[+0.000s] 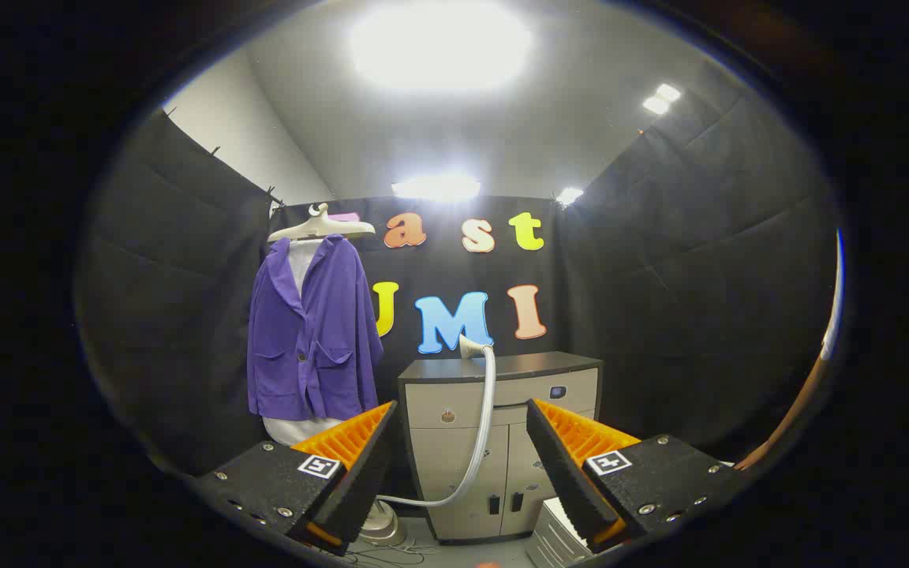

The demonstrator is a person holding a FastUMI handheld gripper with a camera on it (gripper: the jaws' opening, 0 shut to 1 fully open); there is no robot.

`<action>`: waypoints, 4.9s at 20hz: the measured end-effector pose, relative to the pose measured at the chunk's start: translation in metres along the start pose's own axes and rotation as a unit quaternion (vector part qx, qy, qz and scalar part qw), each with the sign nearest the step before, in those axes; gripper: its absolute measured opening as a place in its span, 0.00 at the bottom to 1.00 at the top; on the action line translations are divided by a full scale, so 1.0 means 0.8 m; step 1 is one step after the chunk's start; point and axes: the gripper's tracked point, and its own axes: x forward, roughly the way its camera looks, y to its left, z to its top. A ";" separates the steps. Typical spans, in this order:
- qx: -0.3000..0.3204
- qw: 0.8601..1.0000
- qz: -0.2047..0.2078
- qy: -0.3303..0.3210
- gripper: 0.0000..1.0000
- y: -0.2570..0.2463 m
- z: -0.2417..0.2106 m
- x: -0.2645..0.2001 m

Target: Iron the clothes twice with a garment steamer, once on the left side and once on the right side.

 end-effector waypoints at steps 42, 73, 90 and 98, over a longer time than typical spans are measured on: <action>-0.014 0.999 0.032 -0.011 0.97 -0.019 0.088 0.158; 0.069 0.983 0.094 0.144 0.96 -0.110 0.048 0.708; 0.157 0.901 0.134 0.381 0.92 -0.077 -0.127 0.811; 0.249 0.843 0.153 0.451 0.55 -0.071 -0.170 0.789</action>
